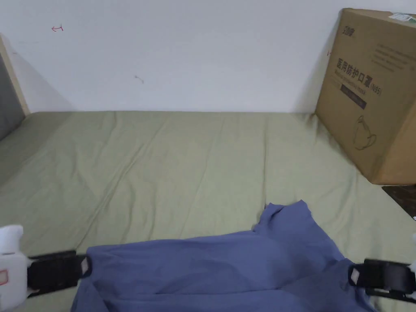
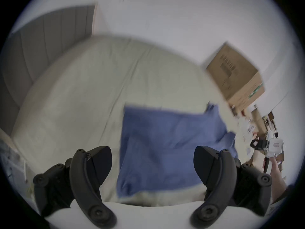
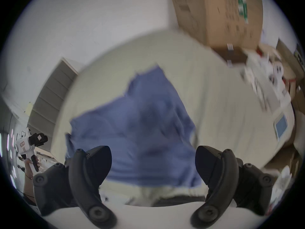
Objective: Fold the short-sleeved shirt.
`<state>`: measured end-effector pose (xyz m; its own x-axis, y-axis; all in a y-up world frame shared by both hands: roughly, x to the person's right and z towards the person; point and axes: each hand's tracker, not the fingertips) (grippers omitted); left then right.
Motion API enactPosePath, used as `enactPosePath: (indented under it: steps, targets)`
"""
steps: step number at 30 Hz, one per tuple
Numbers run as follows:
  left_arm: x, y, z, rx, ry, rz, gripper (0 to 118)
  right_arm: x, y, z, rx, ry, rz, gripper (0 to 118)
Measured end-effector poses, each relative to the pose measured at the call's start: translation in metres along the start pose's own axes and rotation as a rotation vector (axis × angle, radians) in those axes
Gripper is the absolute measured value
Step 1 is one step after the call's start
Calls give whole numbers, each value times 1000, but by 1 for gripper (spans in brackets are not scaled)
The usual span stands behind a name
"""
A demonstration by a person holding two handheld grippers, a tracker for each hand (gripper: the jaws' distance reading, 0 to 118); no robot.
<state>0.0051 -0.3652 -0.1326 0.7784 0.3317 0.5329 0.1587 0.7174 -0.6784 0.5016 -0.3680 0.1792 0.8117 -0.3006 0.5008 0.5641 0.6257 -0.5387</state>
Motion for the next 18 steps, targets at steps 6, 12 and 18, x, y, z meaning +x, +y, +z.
enactPosePath:
  steps: [6,12,18]
  targets:
    - [56,-3,22,520,47,-170,26,-62,-2,20,557,78,126,8]
    - [60,23,-11,460,39,-165,0,-74,23,-14,642,162,105,0]
    - [-18,92,-140,-328,80,40,9,-82,37,-42,510,202,184,0]
